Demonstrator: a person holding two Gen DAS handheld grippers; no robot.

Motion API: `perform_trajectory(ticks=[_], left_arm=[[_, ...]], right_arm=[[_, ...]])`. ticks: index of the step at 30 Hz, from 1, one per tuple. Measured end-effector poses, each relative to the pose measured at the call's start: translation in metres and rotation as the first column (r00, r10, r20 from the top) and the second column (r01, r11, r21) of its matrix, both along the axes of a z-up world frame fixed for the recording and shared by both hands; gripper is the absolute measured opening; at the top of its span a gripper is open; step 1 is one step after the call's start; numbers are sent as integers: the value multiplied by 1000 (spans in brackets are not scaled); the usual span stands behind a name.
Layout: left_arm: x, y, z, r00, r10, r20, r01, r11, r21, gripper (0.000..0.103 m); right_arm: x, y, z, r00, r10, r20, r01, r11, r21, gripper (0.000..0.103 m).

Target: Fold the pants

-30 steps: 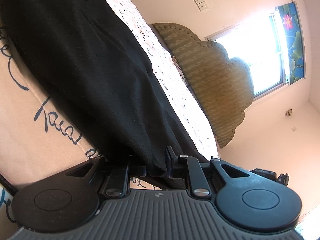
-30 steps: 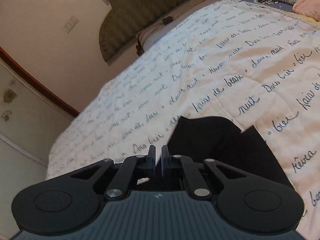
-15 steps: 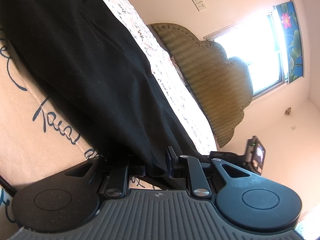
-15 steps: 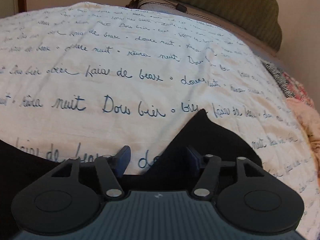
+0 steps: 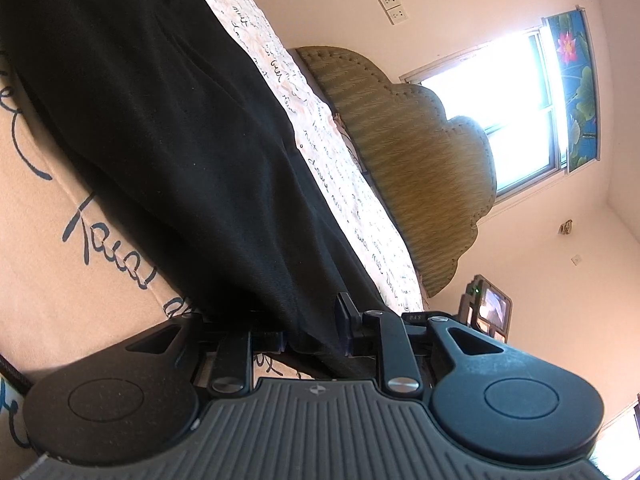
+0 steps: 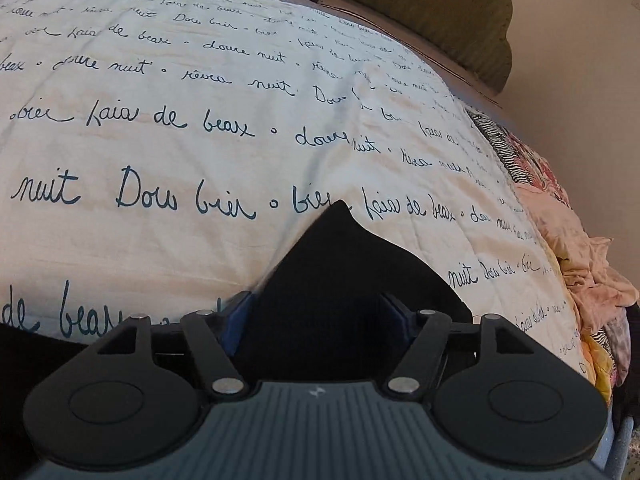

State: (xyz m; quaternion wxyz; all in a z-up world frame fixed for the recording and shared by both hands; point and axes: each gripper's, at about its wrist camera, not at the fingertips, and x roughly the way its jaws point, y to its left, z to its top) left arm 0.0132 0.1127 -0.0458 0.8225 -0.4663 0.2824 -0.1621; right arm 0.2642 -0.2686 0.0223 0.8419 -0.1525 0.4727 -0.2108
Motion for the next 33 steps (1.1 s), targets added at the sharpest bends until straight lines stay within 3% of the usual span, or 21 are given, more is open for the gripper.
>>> perform_trajectory(ticks=[3,4,8,10,13,14,15,16,17,22,24,30,33], left_arm=[[0,0,0,1000,-1,0,1,1000,6,33],[0,0,0,1000,-1,0,1,1000,9,33],[1,-1,2,1000,-2,0,2,1000,21,33],[1,-2,4,1000,-2,0,2,1000,28,33],[2,-5,6,1000,-1,0,1,999,41,33],[2,-5,7,1000,0,-1,0,999,46,33],[2,-6,7,1000,0,-1,0,999,50,33],[2,-6,8,1000,1,-1,-1,999,52,33],[2,-7,8,1000,1,-1,-1,999,54,33],[2,-8,9,1000,2,0,-2,998,58,33],[2,-8,9,1000,2,0,-2,998,59,33],[2,-8,8,1000,1,1,-1,999,54,33],[2,-7,8,1000,-1,3,1,999,49,33]], right_arm=[[7,-4,-2,995,-101,-5,101,994,-47,103],[8,-10,-1,991,-135,7,135,991,-20,103],[-11,-49,1,972,-187,146,140,948,286,102],[-21,-57,-5,961,-203,187,139,941,309,103],[-22,-51,-6,976,-122,180,74,965,251,103],[-20,-51,-3,980,-117,161,73,963,260,93],[-16,-52,2,982,-109,152,63,958,278,69],[-15,-52,6,981,-111,158,63,958,279,54],[-13,-53,10,980,-124,156,78,959,272,33],[-16,-59,16,977,-151,153,94,939,331,10],[-22,-71,21,969,-177,171,99,917,386,5],[-76,-130,62,904,-299,306,24,749,662,4],[-122,-152,77,859,-346,377,-46,681,731,4]])
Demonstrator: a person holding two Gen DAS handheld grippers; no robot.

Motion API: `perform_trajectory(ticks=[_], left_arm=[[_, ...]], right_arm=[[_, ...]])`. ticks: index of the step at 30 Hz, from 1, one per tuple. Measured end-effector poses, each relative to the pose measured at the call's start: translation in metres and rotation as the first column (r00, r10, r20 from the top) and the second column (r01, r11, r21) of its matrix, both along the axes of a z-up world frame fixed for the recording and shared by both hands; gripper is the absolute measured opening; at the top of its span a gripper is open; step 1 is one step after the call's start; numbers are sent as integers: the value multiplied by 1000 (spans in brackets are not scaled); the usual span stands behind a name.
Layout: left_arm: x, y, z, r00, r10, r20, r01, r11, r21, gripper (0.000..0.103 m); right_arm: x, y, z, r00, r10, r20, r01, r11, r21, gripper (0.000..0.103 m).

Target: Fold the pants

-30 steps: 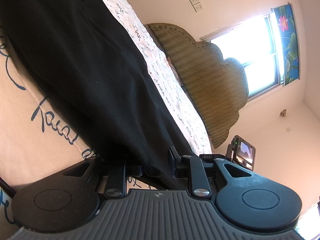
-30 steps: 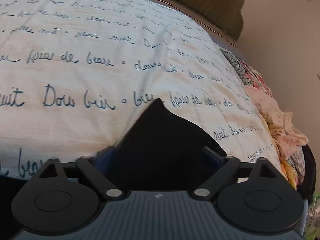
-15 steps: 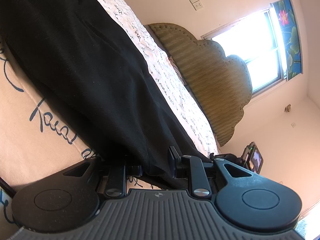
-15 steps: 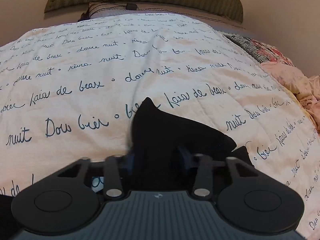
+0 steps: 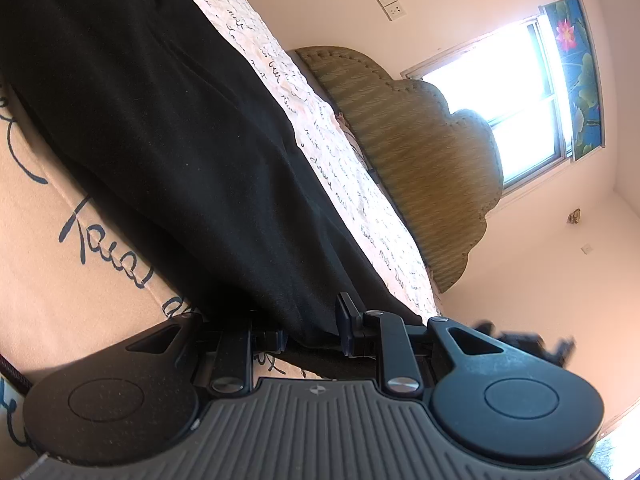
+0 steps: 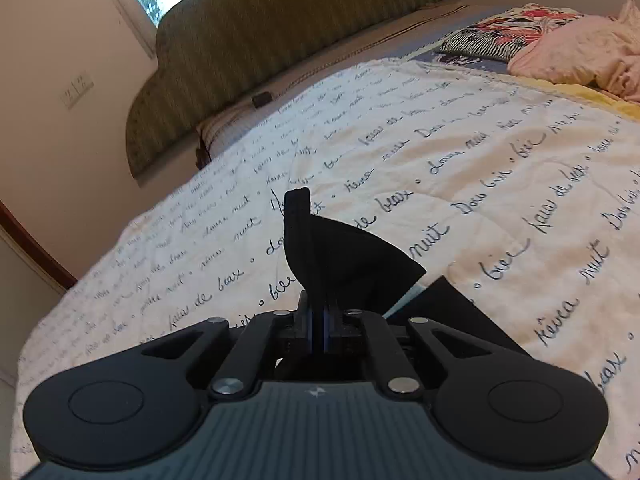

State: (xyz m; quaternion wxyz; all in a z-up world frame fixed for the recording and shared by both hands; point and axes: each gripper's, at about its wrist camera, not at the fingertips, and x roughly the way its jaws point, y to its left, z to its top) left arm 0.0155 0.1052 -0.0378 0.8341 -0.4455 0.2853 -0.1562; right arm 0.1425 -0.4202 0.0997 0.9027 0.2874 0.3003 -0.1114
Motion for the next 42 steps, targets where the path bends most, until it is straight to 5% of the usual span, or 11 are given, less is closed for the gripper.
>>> perform_trajectory(ticks=[4,8,11,18,22,27,34,35,39,42], left_arm=[[1,1,-1,1000,-2,2,2,1000,-3,34],[1,1,-1,1000,-7,5,7,1000,-1,35],[1,2,-2,1000,-8,6,8,1000,-4,35],[2,2,-2,1000,-8,7,8,1000,6,35],[2,-1,0,1000,-7,7,7,1000,20,35],[2,-2,1,1000,-5,8,5,1000,28,35],[1,-2,1,1000,-7,10,6,1000,30,35],[2,-2,1,1000,-7,11,6,1000,26,35],[2,-1,0,1000,-10,13,9,1000,26,35],[1,-1,-2,1000,-10,13,10,1000,29,35]], right_arm=[[-54,-25,-17,999,-19,26,16,996,91,5],[-64,-52,-64,996,-48,-72,60,981,183,5],[-70,-63,-80,997,-57,-50,69,957,282,6],[-87,-88,-87,993,-112,21,89,879,469,9],[-98,-107,-96,977,-188,105,89,794,601,9],[-67,-97,-85,991,-130,8,107,844,525,5],[-67,-103,-23,945,-112,307,-91,813,575,4],[-72,-110,-32,945,-123,303,-78,815,575,4],[-79,-138,-114,987,-158,1,124,777,617,5],[-86,-137,-127,986,-165,17,117,765,633,5]])
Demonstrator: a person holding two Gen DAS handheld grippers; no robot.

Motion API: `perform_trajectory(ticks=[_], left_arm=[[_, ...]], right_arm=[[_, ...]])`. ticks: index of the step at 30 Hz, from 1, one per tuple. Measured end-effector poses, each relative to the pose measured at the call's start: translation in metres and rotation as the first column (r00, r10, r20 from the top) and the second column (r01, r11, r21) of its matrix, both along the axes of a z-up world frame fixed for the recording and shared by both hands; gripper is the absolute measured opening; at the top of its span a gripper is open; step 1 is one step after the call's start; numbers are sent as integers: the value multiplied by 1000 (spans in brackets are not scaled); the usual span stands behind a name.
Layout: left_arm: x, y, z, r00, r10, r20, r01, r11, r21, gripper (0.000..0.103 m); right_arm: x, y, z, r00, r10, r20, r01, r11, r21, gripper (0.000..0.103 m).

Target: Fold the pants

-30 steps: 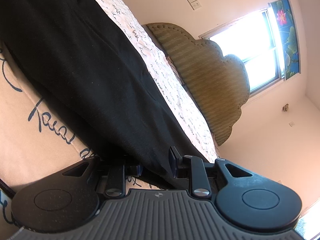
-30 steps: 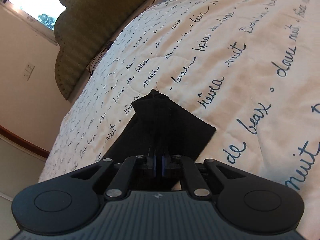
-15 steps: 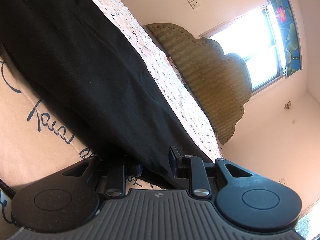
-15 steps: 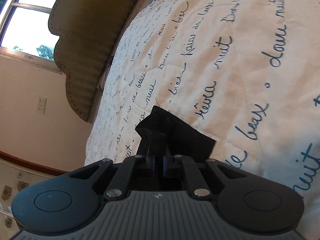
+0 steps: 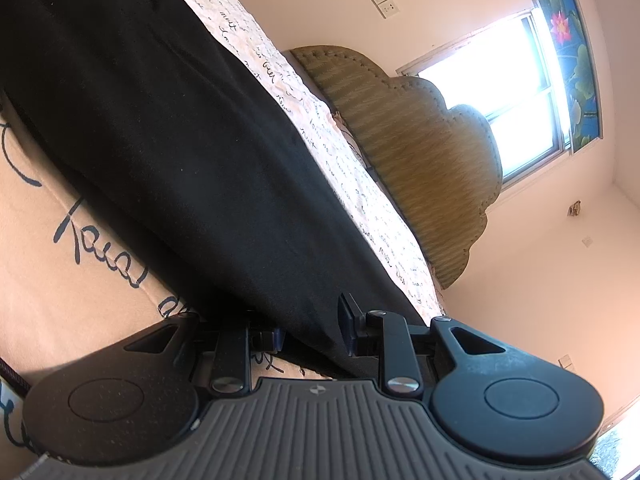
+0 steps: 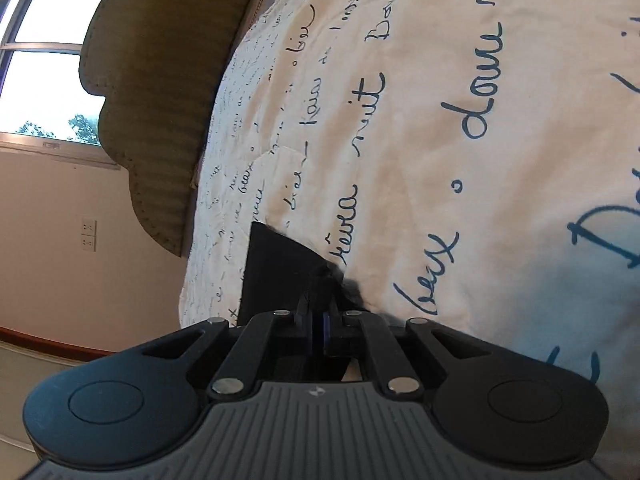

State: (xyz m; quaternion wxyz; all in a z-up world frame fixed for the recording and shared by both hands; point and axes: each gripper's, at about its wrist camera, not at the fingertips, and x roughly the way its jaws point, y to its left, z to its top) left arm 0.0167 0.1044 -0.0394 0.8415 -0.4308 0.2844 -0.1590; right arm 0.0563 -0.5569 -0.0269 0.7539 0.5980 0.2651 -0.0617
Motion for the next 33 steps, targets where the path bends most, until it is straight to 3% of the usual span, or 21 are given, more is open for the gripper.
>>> perform_trajectory(ticks=[4,8,11,14,16,18,20,22,25,27,29,33], left_arm=[[0,0,0,1000,1,1,-1,1000,-2,35],[0,1,0,1000,1,1,-1,1000,-3,35],[0,1,0,1000,0,1,0,1000,-2,35],[0,0,0,1000,1,1,-1,1000,-2,35],[0,0,0,1000,1,2,-1,1000,-1,35],[0,0,0,1000,2,3,-2,1000,0,36],[0,0,0,1000,2,5,-2,1000,0,36],[-1,1,-1,1000,2,9,-2,1000,0,37],[-1,1,-1,1000,2,13,-2,1000,-3,38],[-1,2,-2,1000,0,16,0,1000,-7,38],[-2,4,-3,1000,-2,19,2,1000,-14,39],[-1,6,-5,1000,-5,25,5,1000,-27,40]], right_arm=[[9,3,19,1000,26,7,-25,999,-42,5],[2,5,40,996,40,86,-34,997,-74,5],[6,-1,16,998,41,-48,-46,995,-91,8],[2,-5,6,999,41,-15,-41,998,-44,10],[-2,-3,23,1000,29,3,-28,992,-127,21],[-8,-7,37,999,-43,-5,42,979,-201,59],[-18,-10,50,988,-145,45,152,962,-228,75],[-16,-4,65,983,-135,127,161,961,-224,75],[20,41,87,974,86,208,-36,973,-230,75],[63,92,95,924,325,202,-271,928,-256,75],[107,151,93,835,527,157,-478,837,-267,75],[178,259,72,653,757,42,-733,644,-218,75]])
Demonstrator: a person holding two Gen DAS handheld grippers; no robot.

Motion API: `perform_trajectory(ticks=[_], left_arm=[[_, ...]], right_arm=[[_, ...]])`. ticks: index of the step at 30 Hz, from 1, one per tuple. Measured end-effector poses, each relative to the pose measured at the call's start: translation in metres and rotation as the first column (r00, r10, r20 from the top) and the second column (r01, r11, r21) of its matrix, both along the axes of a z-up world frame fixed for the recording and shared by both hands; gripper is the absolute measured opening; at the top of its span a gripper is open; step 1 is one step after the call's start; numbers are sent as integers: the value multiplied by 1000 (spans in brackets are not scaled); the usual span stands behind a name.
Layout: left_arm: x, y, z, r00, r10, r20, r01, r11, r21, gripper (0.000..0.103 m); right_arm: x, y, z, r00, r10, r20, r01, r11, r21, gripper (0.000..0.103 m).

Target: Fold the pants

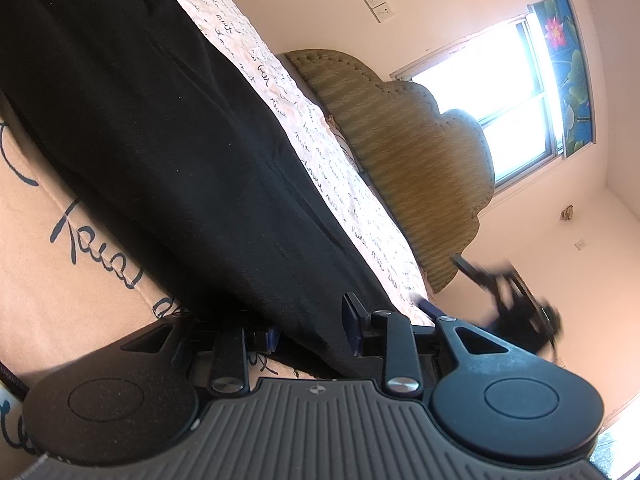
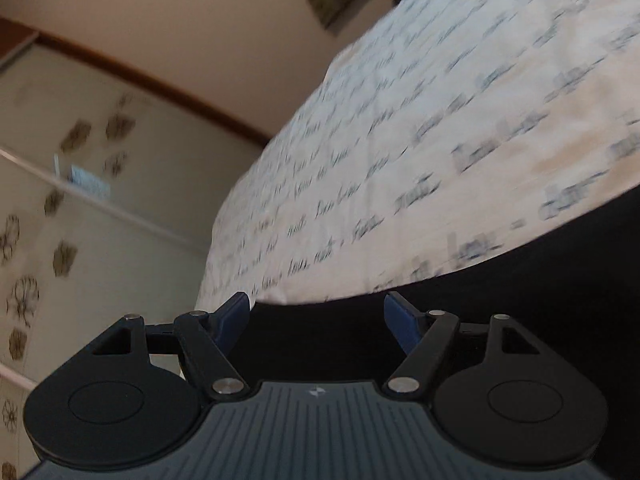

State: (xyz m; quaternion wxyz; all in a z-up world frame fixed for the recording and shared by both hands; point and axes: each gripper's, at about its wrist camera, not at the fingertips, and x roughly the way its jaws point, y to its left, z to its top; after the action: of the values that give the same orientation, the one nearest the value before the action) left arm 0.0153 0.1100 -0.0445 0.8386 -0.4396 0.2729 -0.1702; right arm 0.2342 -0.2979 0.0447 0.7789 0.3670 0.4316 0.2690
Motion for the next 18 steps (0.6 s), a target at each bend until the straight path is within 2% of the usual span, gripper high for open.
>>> perform_trajectory(ticks=[5,9,12,16,18], left_arm=[[0,4,-3,1000,-8,11,8,999,-32,43],[0,6,-6,1000,-15,20,16,998,-55,45],[0,8,-7,999,-20,27,21,997,-75,48],[0,9,-9,999,-24,33,27,995,-95,50],[0,9,-9,999,-26,35,30,994,-103,50]], right_arm=[[55,105,-9,974,220,-54,-220,975,-1,75],[75,161,-11,935,339,-105,-348,934,-79,75],[87,178,-16,921,365,-134,-382,914,-136,75],[94,177,-16,904,400,-151,-418,901,-118,75],[94,174,-16,892,423,-163,-445,885,-139,74]])
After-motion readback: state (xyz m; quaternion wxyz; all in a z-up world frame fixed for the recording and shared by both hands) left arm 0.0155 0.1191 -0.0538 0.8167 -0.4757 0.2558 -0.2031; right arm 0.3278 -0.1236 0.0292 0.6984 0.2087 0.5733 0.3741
